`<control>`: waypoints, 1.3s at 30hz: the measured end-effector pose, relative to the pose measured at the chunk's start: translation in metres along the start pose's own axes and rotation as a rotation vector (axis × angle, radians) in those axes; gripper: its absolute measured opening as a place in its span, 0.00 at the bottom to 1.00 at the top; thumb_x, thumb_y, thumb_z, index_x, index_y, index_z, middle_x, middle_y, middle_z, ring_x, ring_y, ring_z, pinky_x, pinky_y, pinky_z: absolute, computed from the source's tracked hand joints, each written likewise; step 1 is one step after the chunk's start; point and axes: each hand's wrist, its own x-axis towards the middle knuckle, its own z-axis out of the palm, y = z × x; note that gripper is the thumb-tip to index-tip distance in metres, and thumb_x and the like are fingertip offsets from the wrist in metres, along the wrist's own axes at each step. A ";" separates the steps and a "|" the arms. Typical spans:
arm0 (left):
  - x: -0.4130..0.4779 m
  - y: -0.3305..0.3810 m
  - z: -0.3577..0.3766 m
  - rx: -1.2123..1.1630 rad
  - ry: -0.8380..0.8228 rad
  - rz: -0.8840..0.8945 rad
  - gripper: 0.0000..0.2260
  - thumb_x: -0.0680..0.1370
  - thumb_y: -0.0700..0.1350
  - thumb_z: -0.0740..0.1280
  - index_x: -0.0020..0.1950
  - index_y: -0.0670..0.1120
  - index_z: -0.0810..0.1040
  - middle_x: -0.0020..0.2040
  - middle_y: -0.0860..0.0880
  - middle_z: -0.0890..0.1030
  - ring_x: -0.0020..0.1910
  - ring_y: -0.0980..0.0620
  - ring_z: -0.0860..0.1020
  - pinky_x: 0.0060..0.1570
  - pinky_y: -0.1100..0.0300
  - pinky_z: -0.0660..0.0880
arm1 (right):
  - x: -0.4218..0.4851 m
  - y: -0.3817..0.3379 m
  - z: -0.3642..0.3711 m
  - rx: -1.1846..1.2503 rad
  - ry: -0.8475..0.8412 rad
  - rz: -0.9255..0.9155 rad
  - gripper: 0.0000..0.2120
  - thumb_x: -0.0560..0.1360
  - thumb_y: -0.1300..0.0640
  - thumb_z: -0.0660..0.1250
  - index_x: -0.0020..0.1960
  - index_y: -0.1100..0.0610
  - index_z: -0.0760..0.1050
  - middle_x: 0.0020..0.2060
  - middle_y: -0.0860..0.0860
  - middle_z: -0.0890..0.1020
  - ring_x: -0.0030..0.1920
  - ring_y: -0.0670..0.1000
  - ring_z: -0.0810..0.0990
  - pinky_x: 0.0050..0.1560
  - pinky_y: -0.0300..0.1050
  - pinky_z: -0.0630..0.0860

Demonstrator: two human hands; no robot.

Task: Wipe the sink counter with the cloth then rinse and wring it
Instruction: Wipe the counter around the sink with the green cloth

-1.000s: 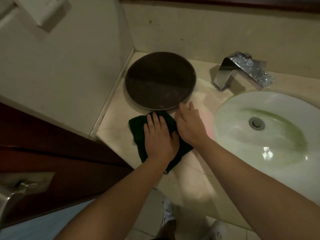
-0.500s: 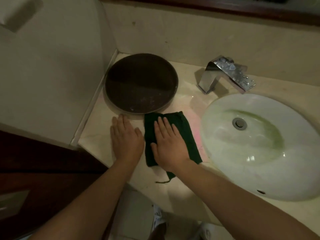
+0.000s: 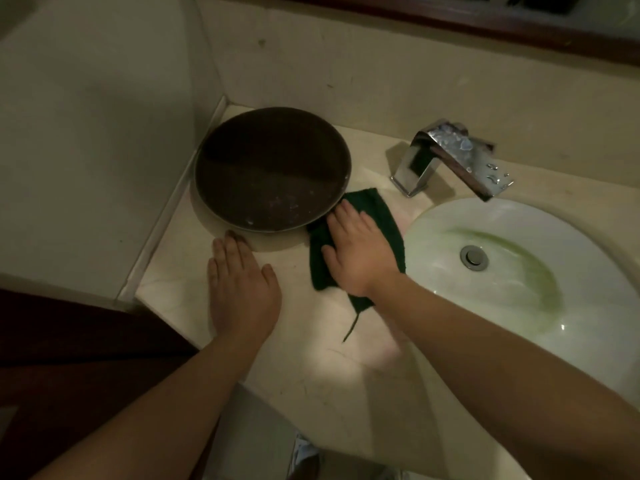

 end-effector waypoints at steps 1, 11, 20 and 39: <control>0.000 0.000 0.000 0.001 -0.003 0.002 0.32 0.78 0.52 0.44 0.78 0.38 0.45 0.80 0.41 0.50 0.78 0.44 0.48 0.77 0.49 0.48 | 0.007 0.008 -0.001 0.003 0.025 0.031 0.32 0.80 0.42 0.48 0.79 0.56 0.49 0.79 0.54 0.51 0.79 0.53 0.47 0.76 0.50 0.42; -0.001 0.001 -0.004 0.018 -0.006 0.027 0.31 0.79 0.51 0.47 0.78 0.38 0.45 0.80 0.41 0.49 0.78 0.43 0.48 0.77 0.48 0.49 | -0.017 0.010 0.005 0.057 0.120 0.303 0.31 0.80 0.46 0.45 0.79 0.60 0.48 0.79 0.57 0.52 0.78 0.56 0.50 0.78 0.53 0.48; -0.001 0.006 -0.008 0.001 -0.014 0.015 0.31 0.79 0.49 0.50 0.78 0.36 0.47 0.79 0.38 0.52 0.78 0.41 0.50 0.76 0.47 0.51 | -0.149 -0.087 0.048 0.083 0.034 0.210 0.35 0.77 0.46 0.54 0.78 0.61 0.52 0.78 0.57 0.53 0.79 0.56 0.48 0.76 0.54 0.46; -0.020 0.030 0.008 -0.136 0.023 0.247 0.25 0.80 0.42 0.56 0.76 0.35 0.58 0.75 0.36 0.61 0.74 0.40 0.61 0.73 0.49 0.58 | -0.041 -0.001 0.013 0.062 0.104 0.123 0.32 0.80 0.46 0.50 0.79 0.61 0.51 0.78 0.57 0.54 0.79 0.56 0.49 0.77 0.51 0.46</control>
